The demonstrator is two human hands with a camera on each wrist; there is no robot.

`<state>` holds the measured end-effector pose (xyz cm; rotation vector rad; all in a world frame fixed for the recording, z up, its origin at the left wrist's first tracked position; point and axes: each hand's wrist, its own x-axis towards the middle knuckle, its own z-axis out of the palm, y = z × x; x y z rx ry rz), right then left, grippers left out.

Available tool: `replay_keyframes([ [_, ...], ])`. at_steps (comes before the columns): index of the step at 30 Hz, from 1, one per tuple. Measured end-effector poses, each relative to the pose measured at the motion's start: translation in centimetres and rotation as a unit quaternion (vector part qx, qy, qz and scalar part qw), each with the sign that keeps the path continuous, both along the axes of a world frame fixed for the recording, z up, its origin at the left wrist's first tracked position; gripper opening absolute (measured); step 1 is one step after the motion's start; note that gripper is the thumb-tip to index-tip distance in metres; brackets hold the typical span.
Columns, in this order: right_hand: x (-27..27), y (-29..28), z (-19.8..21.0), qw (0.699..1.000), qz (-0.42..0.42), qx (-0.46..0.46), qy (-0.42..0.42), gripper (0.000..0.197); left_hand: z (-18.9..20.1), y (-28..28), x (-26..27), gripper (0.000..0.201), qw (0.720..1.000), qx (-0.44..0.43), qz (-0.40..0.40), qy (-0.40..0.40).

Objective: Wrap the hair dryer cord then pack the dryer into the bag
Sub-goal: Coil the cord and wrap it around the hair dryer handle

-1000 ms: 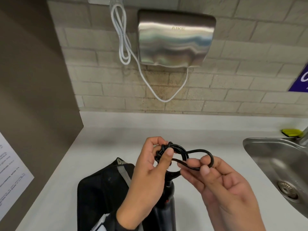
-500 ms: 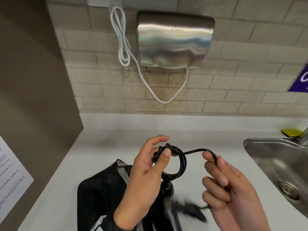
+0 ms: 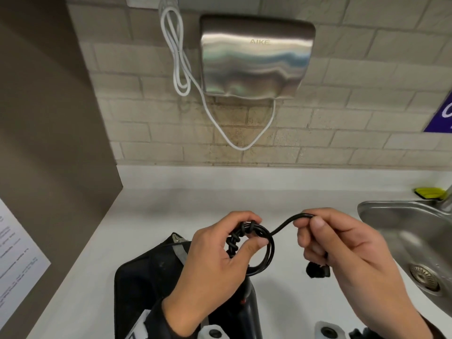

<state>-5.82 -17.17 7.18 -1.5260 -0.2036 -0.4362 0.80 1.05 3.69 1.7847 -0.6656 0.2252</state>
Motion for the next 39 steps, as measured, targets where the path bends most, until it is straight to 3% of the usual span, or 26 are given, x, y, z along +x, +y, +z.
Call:
replay_keyframes([
  [2,0.1,0.4,0.4,0.998,-0.028,-0.052,-0.009,0.046,-0.3,-0.1,0.0,0.015,1.0,-0.007,0.004,-0.017],
  [5,0.5,0.7,0.4,0.991,-0.096,-0.083,-0.032,0.017,-0.7,-0.1,-0.1,0.013,0.999,-0.026,0.004,-0.019],
  [8,1.3,1.1,-0.7,0.984,-0.152,-0.067,-0.068,0.013,-0.8,0.0,-0.1,0.016,0.998,-0.068,-0.008,0.009],
  [11,2.1,1.7,-2.7,0.969,-0.199,-0.127,-0.067,0.007,-1.2,0.0,0.0,0.017,0.992,-0.12,-0.018,0.029],
  [12,2.3,2.0,-3.3,0.969,-0.2,-0.134,-0.061,0.006,-1.3,0.0,0.0,0.017,0.991,-0.13,-0.018,0.031],
  [17,1.6,4.2,-5.3,0.984,-0.099,-0.143,-0.021,0.053,-1.5,-0.3,-0.2,0.017,0.987,-0.154,-0.019,0.03],
  [22,1.8,5.6,-5.7,0.989,-0.089,-0.117,0.012,0.032,-1.4,-0.3,-0.4,0.018,0.984,-0.173,-0.012,0.051],
  [29,1.9,5.7,-5.6,0.997,-0.04,-0.024,0.057,0.024,-1.2,-0.5,-0.8,0.011,0.976,-0.197,0.032,0.083],
  [32,1.9,5.6,-5.4,0.996,-0.042,-0.028,0.069,0.021,-1.0,-0.4,-0.9,0.009,0.974,-0.197,0.051,0.099],
  [36,1.7,5.6,-4.9,0.995,-0.042,-0.066,0.058,0.011,-0.8,-0.5,-1.1,0.014,0.955,-0.246,0.034,0.163],
  [39,1.6,6.1,-4.7,0.99,-0.084,-0.101,0.054,0.014,-0.3,-0.7,-1.3,0.017,0.923,-0.311,0.0,0.229],
])
